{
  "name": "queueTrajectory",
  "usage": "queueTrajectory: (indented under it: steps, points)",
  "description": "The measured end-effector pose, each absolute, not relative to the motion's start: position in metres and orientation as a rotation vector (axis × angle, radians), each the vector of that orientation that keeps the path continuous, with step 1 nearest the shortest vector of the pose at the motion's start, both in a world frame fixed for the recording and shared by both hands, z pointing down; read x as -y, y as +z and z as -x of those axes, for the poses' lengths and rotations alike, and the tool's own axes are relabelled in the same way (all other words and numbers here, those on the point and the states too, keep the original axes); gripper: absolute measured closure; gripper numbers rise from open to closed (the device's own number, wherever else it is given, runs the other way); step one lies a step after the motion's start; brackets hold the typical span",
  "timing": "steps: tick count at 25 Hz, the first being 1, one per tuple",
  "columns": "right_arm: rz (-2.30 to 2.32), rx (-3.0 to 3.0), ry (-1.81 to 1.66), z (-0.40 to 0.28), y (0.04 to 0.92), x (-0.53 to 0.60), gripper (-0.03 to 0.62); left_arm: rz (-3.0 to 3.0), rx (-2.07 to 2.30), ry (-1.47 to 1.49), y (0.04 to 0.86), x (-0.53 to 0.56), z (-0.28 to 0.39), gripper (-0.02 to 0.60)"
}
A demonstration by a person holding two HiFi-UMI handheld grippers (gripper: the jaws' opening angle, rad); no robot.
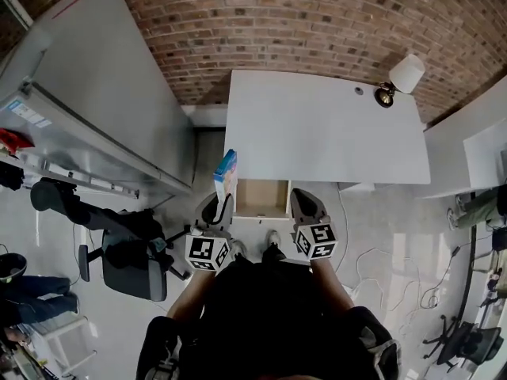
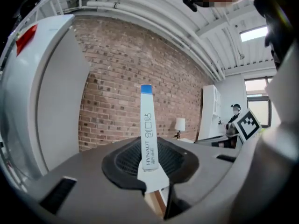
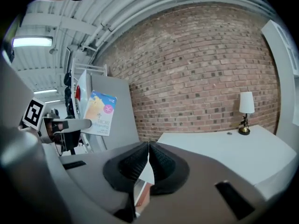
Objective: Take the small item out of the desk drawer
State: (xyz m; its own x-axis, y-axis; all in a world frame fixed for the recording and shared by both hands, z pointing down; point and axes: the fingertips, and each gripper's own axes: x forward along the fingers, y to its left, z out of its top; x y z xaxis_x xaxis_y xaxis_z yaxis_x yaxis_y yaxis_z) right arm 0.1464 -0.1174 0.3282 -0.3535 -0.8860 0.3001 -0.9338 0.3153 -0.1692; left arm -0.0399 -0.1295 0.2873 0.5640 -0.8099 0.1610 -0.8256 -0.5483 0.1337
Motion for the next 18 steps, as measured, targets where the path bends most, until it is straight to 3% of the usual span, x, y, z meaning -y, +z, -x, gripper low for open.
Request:
queueTrajectory:
  steps: [18]
  points:
    - [-1.771, 2.426, 0.344, -0.137, 0.3, 0.091, 0.566, -2.62, 1.345, 0.034, 0.279, 0.108, 0.011, 0.491]
